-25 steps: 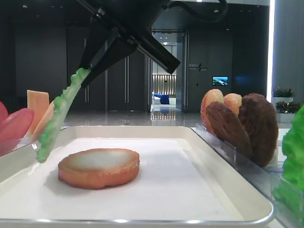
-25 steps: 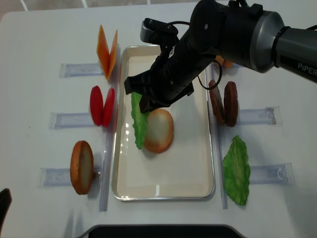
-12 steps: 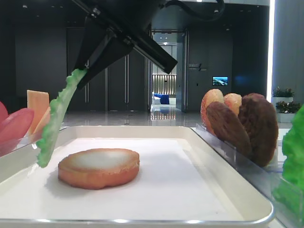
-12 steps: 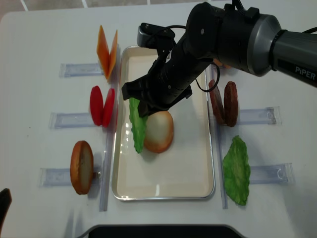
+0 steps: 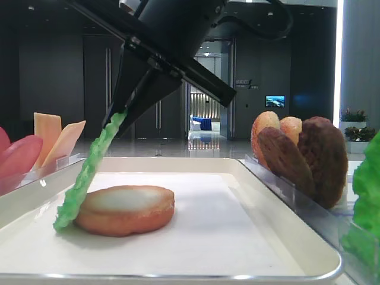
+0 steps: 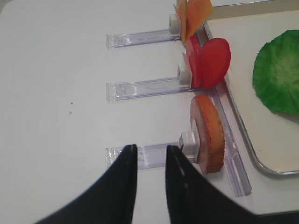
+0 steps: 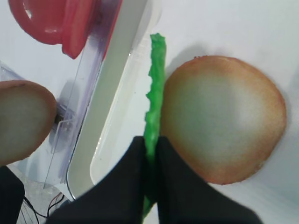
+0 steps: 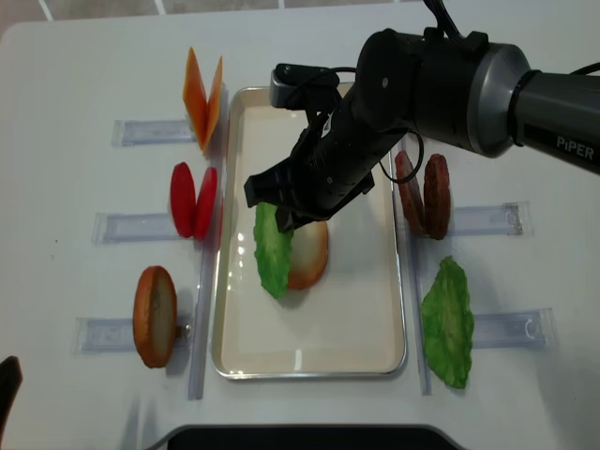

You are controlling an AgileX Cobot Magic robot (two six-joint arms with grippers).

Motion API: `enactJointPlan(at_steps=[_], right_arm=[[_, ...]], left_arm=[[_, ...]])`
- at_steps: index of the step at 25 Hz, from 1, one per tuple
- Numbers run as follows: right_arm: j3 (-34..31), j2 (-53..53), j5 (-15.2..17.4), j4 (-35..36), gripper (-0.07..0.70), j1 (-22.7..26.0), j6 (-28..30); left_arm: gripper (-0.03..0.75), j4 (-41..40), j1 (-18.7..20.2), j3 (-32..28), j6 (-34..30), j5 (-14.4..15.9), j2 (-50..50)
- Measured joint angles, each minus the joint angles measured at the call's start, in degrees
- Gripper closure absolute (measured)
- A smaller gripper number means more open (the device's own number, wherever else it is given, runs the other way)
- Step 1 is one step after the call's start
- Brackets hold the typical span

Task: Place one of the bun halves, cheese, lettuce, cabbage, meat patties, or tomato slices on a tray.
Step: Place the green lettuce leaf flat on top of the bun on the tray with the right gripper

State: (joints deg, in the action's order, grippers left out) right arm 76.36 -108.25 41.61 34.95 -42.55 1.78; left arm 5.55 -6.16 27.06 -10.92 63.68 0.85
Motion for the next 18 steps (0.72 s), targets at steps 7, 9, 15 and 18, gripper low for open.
enactJointPlan(at_steps=[7, 9, 15, 18], right_arm=[[0.00, 0.00, 2.24, -0.71, 0.608, 3.01, 0.00], [0.00, 0.00, 2.43, -0.75, 0.608, 3.22, 0.00], [0.00, 0.00, 2.43, -0.75, 0.608, 2.75, 0.05], [0.00, 0.00, 2.43, -0.75, 0.608, 2.75, 0.05]], left_arm=[[0.557, 0.00, 0.00, 0.00, 0.00, 0.00, 0.00], [0.557, 0.00, 0.00, 0.00, 0.00, 0.00, 0.00], [0.557, 0.00, 0.00, 0.00, 0.00, 0.00, 0.00], [0.557, 0.00, 0.00, 0.00, 0.00, 0.00, 0.00]])
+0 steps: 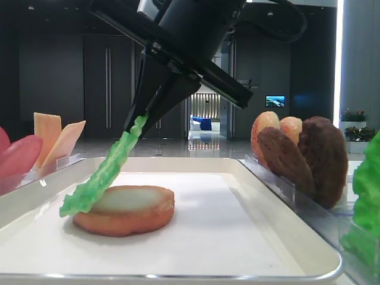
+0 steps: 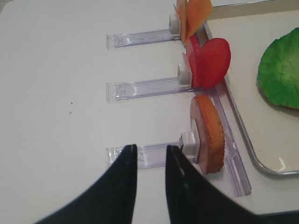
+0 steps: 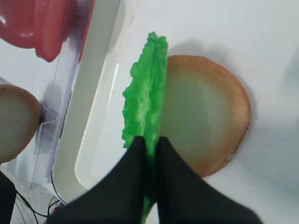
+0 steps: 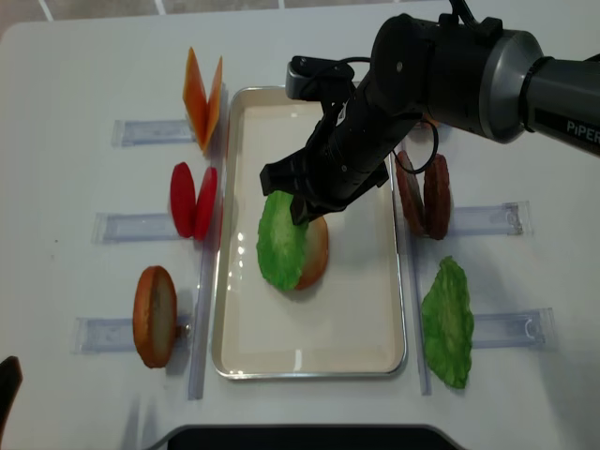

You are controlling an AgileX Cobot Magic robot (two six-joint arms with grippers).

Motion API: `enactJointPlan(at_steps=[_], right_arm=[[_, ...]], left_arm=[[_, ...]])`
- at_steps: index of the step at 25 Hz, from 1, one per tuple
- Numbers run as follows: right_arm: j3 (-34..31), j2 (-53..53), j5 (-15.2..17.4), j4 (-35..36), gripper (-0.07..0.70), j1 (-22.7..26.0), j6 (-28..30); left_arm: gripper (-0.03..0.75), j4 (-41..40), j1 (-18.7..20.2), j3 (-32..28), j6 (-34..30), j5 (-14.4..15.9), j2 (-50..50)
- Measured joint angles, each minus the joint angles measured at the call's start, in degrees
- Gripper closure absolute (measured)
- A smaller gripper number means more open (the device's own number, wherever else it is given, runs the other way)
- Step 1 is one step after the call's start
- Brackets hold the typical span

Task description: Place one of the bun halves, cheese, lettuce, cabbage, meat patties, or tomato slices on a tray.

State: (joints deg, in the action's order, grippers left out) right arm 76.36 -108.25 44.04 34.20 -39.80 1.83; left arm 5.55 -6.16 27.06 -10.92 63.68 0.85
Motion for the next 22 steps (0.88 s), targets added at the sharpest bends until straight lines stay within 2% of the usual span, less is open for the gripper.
enactJointPlan(at_steps=[3, 5, 11, 14, 20, 22], right_arm=[[0.00, 0.00, -0.06, 0.00, 0.592, -0.11, 0.00], [0.00, 0.00, -0.45, 0.00, 0.542, -0.11, 0.00], [0.05, 0.11, -0.06, -5.70, 0.237, 1.10, -0.06], [2.39, 0.95, 4.28, -12.22, 0.167, 3.52, -1.83], [17.45, 6.15, 21.22, -25.96, 0.146, 6.58, -9.96], [21.44, 7.70, 23.97, -28.37, 0.146, 6.55, -11.91]], left_arm=[[0.557, 0.00, 0.00, 0.00, 0.00, 0.00, 0.00], [0.557, 0.00, 0.00, 0.00, 0.00, 0.00, 0.00], [0.557, 0.00, 0.00, 0.00, 0.00, 0.00, 0.00], [0.557, 0.00, 0.00, 0.00, 0.00, 0.00, 0.00], [0.557, 0.00, 0.00, 0.00, 0.00, 0.00, 0.00], [0.557, 0.00, 0.00, 0.00, 0.00, 0.00, 0.00]])
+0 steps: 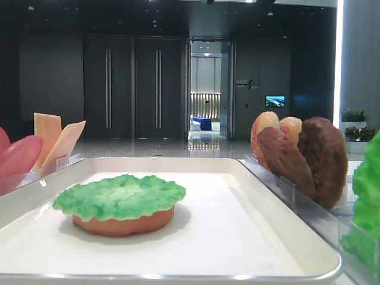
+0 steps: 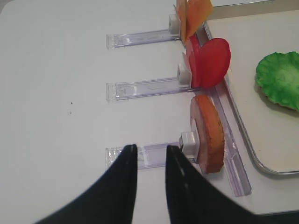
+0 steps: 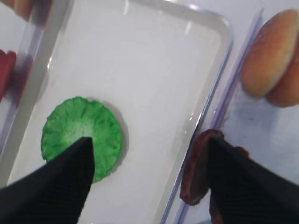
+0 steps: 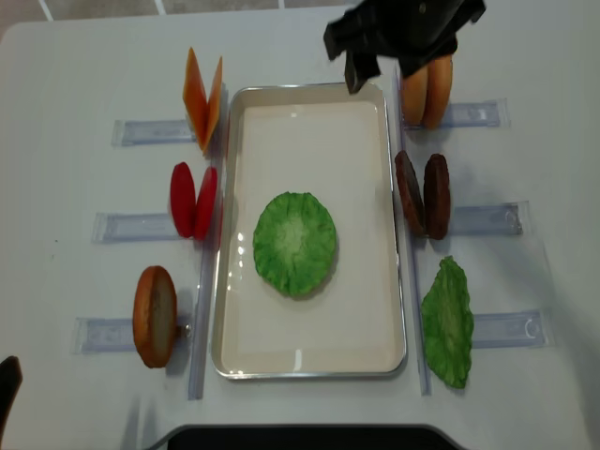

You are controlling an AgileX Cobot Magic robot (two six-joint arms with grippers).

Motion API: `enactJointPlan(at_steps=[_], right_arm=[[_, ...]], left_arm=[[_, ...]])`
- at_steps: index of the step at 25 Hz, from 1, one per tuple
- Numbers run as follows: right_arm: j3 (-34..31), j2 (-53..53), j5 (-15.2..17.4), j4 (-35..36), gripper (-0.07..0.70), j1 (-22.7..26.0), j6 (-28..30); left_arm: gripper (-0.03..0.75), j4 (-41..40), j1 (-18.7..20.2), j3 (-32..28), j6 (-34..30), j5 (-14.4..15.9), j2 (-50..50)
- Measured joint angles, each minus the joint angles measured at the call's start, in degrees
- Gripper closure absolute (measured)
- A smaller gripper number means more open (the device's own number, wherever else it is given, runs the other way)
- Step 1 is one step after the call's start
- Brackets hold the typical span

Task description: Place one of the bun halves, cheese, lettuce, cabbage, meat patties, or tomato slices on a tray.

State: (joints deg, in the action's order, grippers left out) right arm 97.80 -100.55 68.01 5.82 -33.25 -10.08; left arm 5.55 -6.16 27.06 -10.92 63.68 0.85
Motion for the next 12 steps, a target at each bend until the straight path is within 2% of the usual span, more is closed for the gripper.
enactJointPlan(at_steps=[2, 7, 9, 12], right_arm=[[2.40, 0.97, 1.02, -2.63, 0.146, 0.00, -1.65], [2.97, 1.02, 1.72, -6.76, 0.146, 1.70, -2.58], [2.97, 1.02, 1.72, -7.84, 0.146, 5.12, -2.30], [2.97, 1.02, 1.72, -8.64, 0.146, 12.99, -0.74]], left_arm=[[0.557, 0.00, 0.00, 0.00, 0.00, 0.00, 0.00], [0.557, 0.00, 0.00, 0.00, 0.00, 0.00, 0.00], [0.557, 0.00, 0.00, 0.00, 0.00, 0.00, 0.00], [0.557, 0.00, 0.00, 0.00, 0.00, 0.00, 0.00]])
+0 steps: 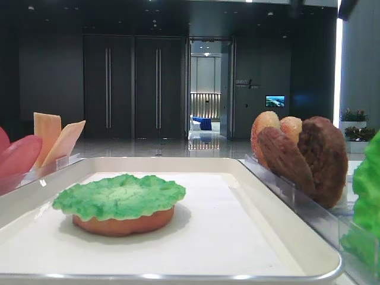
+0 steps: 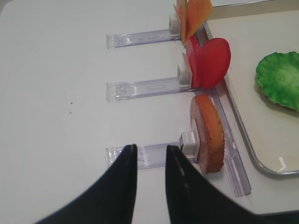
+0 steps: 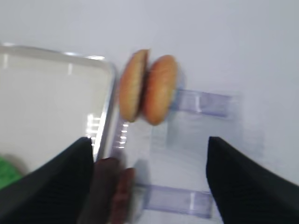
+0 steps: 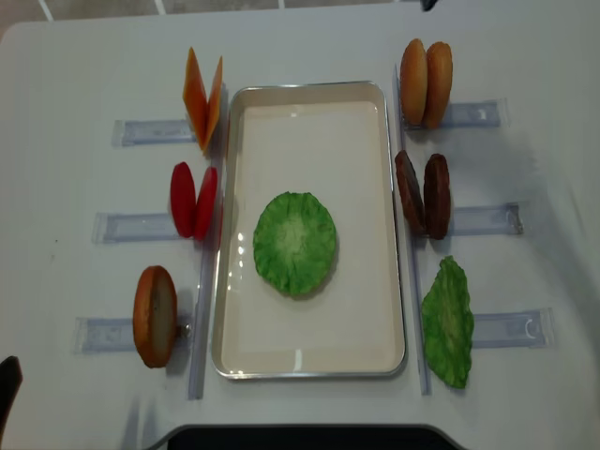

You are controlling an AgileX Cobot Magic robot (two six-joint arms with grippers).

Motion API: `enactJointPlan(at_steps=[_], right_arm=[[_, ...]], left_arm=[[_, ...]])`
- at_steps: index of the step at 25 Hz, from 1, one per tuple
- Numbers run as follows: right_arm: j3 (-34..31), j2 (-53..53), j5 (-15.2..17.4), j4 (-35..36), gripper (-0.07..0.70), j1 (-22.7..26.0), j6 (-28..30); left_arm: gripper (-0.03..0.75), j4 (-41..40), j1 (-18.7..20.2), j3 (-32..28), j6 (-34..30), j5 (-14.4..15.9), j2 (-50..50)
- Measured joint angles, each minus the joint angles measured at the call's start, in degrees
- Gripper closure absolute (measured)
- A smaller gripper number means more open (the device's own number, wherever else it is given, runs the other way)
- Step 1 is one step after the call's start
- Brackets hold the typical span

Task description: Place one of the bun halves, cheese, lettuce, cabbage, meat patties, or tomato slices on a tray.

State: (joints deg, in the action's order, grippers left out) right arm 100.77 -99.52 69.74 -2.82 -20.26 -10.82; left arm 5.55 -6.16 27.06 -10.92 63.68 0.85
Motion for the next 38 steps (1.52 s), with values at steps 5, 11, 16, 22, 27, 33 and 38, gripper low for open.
enactJointPlan(at_steps=[5, 11, 16, 22, 27, 33, 38], right_arm=[[0.00, 0.00, 0.00, -0.48, 0.146, 12.95, 3.41], [0.00, 1.77, 0.11, -0.31, 0.146, 20.34, 7.21], [-3.24, 7.99, -0.05, -0.33, 0.146, 23.65, 8.43], [-25.21, 22.35, -0.10, 0.55, 0.146, 23.70, 8.33], [-46.02, 39.68, 0.22, 2.82, 0.155, 23.70, 8.06], [-61.08, 62.99, 0.64, 2.82, 0.176, 23.70, 8.21], [-68.06, 76.07, 0.61, 2.82, 0.176, 23.70, 9.48]], left_arm=[[0.557, 0.00, 0.00, 0.00, 0.00, 0.00, 0.00], [0.557, 0.00, 0.00, 0.00, 0.00, 0.00, 0.00], [0.557, 0.00, 0.00, 0.00, 0.00, 0.00, 0.00], [0.557, 0.00, 0.00, 0.00, 0.00, 0.00, 0.00], [0.557, 0.00, 0.00, 0.00, 0.00, 0.00, 0.00], [0.557, 0.00, 0.00, 0.00, 0.00, 0.00, 0.00], [0.557, 0.00, 0.00, 0.00, 0.00, 0.00, 0.00]])
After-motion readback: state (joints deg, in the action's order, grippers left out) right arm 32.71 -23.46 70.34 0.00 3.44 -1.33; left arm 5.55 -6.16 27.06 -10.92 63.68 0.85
